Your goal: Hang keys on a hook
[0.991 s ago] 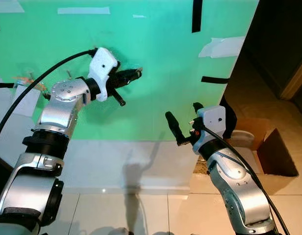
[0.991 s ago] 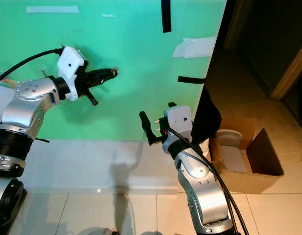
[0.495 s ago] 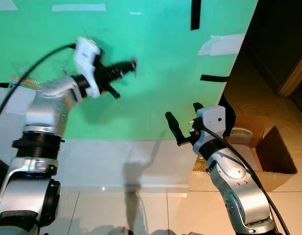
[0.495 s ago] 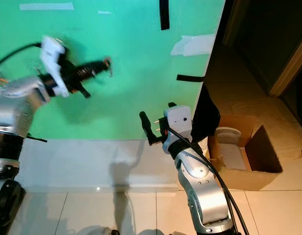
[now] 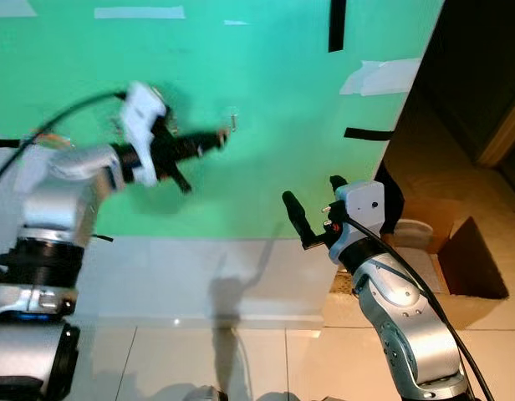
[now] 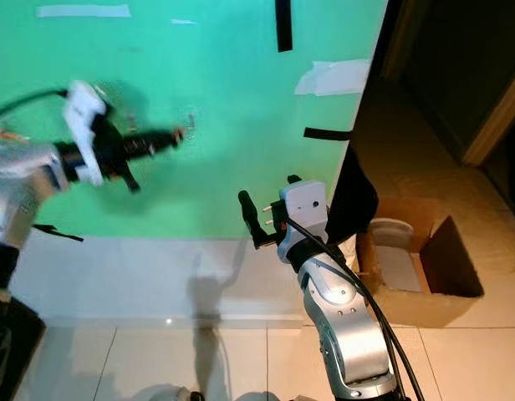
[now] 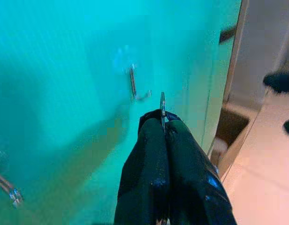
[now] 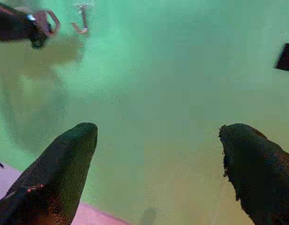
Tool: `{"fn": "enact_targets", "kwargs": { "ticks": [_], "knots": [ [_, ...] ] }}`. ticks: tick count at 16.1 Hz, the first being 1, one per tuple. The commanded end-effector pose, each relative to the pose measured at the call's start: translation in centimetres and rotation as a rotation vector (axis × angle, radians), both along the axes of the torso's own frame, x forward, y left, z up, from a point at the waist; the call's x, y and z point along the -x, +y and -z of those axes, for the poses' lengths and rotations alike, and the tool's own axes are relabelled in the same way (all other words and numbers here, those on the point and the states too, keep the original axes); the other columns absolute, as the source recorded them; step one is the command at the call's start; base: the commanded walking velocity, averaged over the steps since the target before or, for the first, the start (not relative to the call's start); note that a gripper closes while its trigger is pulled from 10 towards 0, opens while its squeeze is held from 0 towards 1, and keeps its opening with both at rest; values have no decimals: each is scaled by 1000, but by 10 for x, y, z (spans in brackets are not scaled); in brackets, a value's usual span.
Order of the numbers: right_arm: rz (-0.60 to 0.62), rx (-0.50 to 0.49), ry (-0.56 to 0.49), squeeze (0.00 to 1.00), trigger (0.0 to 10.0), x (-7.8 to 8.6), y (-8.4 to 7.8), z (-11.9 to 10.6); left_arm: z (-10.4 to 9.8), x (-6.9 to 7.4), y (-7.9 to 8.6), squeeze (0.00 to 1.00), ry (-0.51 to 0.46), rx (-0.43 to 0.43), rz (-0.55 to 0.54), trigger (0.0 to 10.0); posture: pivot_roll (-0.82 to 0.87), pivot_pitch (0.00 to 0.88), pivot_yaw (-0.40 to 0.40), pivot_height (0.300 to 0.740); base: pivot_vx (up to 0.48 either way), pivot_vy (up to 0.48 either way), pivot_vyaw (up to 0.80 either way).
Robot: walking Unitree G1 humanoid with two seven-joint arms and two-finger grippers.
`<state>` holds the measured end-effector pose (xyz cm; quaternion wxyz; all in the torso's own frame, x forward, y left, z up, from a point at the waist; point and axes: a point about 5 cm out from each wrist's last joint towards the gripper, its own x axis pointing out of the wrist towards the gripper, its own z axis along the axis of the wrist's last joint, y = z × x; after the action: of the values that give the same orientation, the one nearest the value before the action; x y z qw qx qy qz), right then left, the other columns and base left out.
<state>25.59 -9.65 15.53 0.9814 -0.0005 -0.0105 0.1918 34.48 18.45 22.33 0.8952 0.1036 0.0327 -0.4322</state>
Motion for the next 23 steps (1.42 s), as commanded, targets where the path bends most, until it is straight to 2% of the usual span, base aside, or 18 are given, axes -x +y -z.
{"fn": "enact_targets", "kwargs": {
  "ticks": [1, 6, 10, 13, 15, 17, 18, 20, 21, 23],
  "knots": [
    [-12, -4, -5, 0, 10000, 1, 3, 0, -2, -1, -1, 0, -36, -43, -11, 10000, 33, 0, 58, 740, 0, 0, 0],
    [-12, -1, -6, 0, 10000, 1, 3, 0, -4, -6, -9, 0, -74, -16, -28, 10000, 30, 0, 60, 740, 0, 0, 0],
    [-7, -2, -5, 0, 10000, 1, 2, 0, 9, -7, 1, 0, -32, -117, -83, 10000, 30, 0, 62, 740, 0, 0, 0],
    [-9, -1, -5, 0, 10000, 0, 2, 0, 14, -7, 3, 0, -10, -128, -106, 10000, 33, 0, 59, 740, 0, 0, 0],
    [-10, 0, -5, 0, 10000, 0, 2, 0, 9, -4, -3, 0, -1, -25, -43, 10000, 33, 0, 57, 740, 0, 0, 0],
    [-10, 2, -6, 0, 10000, 0, 3, 0, 8, 0, -7, 0, 77, 140, -6, 10000, 33, 0, 57, 740, 0, 0, 0],
    [-10, 3, -7, 0, 10000, -1, 3, -1, 10, 0, -6, 0, 110, 189, -6, 10000, 30, 0, 63, 740, 0, 0, 0],
    [-8, 6, -10, 0, 10000, -1, 3, -1, 15, 0, 0, 0, 213, 363, -48, 10000, 30, 0, 63, 740, 0, 0, 0],
    [-7, 7, -10, 0, 10000, -1, 3, -1, 16, 1, 2, 0, 226, 396, -55, 10000, 30, 0, 63, 740, 0, 0, 0],
    [-6, 6, -11, 0, 10000, 0, 3, -1, 12, 5, 6, 0, 277, 525, -39, 10000, 30, 0, 63, 740, 0, 0, 0]
  ]
}}
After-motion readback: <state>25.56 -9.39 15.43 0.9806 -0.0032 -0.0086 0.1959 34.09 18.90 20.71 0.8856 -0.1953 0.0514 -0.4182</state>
